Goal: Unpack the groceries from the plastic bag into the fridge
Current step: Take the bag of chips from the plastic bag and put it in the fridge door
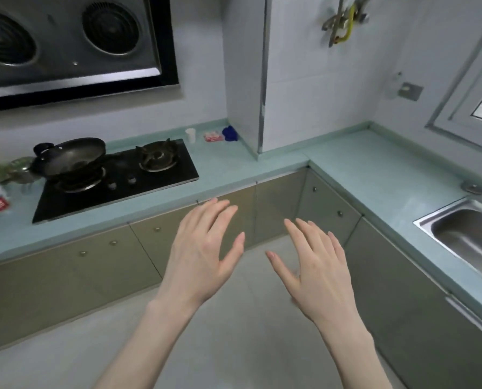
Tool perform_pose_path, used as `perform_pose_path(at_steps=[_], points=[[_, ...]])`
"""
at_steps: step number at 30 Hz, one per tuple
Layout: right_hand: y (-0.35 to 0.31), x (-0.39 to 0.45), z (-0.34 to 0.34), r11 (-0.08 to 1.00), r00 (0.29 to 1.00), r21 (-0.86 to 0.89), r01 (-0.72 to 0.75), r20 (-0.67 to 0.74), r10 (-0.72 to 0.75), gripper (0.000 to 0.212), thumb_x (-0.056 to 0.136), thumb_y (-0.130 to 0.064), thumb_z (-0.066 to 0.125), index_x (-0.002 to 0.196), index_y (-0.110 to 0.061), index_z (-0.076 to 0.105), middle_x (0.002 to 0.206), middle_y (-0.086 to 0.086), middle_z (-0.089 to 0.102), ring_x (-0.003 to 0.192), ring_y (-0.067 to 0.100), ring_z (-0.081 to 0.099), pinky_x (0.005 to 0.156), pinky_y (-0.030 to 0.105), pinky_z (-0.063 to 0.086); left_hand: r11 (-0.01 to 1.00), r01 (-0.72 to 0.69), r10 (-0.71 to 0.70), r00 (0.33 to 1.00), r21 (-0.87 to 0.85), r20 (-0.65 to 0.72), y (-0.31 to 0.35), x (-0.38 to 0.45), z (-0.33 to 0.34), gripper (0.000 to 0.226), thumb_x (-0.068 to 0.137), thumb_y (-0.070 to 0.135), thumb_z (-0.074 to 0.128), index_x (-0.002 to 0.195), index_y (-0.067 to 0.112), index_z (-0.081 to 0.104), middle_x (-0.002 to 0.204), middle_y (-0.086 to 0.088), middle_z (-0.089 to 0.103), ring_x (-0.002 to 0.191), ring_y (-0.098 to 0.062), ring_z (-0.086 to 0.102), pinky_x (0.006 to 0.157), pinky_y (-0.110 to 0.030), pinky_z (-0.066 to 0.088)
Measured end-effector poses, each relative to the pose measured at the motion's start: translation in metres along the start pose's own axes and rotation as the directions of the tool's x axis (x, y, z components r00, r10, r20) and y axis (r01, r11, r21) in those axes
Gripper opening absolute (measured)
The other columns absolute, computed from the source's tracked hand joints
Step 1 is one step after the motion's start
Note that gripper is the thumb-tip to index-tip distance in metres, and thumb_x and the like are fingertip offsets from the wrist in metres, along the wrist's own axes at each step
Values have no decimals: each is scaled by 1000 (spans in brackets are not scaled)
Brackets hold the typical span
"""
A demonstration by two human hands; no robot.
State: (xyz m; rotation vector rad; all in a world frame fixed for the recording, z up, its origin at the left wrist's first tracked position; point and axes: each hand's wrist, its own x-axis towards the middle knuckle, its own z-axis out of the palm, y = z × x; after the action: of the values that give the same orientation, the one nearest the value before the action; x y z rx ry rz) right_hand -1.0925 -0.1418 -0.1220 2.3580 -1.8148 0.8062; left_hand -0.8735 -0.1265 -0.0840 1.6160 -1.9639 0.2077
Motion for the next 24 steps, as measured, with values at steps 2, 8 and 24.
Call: perform_pose_path(at_steps=[2, 8, 24], points=[[15, 3, -1, 1000, 1000, -2, -21, -15, 21, 66, 100, -66, 39, 147, -22, 55, 148, 0, 58, 143, 24, 50, 121, 46, 33, 999, -29, 28, 999, 23, 29, 4, 10, 14, 49, 101, 42, 53, 139, 12, 60, 145, -3, 58, 142, -24, 49, 117, -43, 39], [68, 18, 5, 982, 973, 39, -185, -134, 189, 56, 100, -53, 50, 141, -17, 61, 140, -1, 63, 134, 24, 58, 119, 45, 37, 994, -108, 105, 985, 19, 135, 21, 59, 82, 49, 101, 43, 50, 138, 14, 61, 144, -3, 60, 142, -25, 49, 119, -47, 37], [154, 51, 123, 846, 845, -54, -530, -120, 521, 58, 98, -48, 59, 148, -18, 55, 154, 2, 54, 140, 24, 54, 120, 48, 39, 956, -182, 243, 930, -228, 274, 0, 142, 274, 47, 100, 39, 54, 136, 11, 62, 137, -3, 64, 136, -23, 55, 116, -45, 42]])
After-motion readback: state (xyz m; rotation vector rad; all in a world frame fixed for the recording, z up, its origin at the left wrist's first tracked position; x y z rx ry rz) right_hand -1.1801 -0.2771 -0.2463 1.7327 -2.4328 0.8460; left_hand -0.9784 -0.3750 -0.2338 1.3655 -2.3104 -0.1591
